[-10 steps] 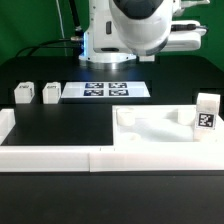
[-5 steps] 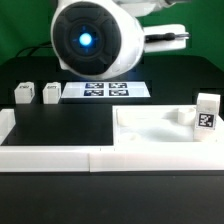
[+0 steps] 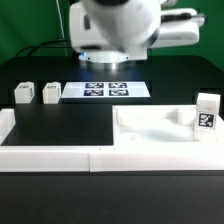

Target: Assemble square table

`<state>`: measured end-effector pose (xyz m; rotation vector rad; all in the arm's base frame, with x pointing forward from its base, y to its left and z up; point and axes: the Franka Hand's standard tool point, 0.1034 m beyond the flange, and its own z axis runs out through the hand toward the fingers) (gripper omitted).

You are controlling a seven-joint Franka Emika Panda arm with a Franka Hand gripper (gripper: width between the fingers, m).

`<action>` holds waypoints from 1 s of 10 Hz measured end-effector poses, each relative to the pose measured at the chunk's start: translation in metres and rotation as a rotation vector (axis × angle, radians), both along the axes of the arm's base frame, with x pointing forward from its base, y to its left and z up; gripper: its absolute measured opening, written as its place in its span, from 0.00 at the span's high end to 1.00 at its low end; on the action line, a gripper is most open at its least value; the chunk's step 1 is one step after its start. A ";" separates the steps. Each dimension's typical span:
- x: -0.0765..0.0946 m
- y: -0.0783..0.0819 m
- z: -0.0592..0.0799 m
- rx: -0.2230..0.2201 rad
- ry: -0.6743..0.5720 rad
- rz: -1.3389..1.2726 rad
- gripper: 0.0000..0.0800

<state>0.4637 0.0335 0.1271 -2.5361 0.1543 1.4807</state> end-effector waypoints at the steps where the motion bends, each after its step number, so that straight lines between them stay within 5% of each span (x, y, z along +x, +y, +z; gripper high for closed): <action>1: 0.005 -0.002 -0.002 -0.010 -0.058 -0.009 0.64; 3: 0.033 -0.014 0.005 0.011 -0.196 -0.002 0.64; 5: 0.089 -0.028 0.031 0.019 -0.409 0.040 0.64; 6: 0.102 -0.032 0.043 0.029 -0.464 0.057 0.64; 10: 0.120 -0.040 0.045 -0.053 -0.780 0.012 0.64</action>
Offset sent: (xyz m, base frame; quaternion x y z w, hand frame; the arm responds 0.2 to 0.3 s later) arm 0.0923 -0.0365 0.0336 -0.0449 0.2261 -0.1048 0.9674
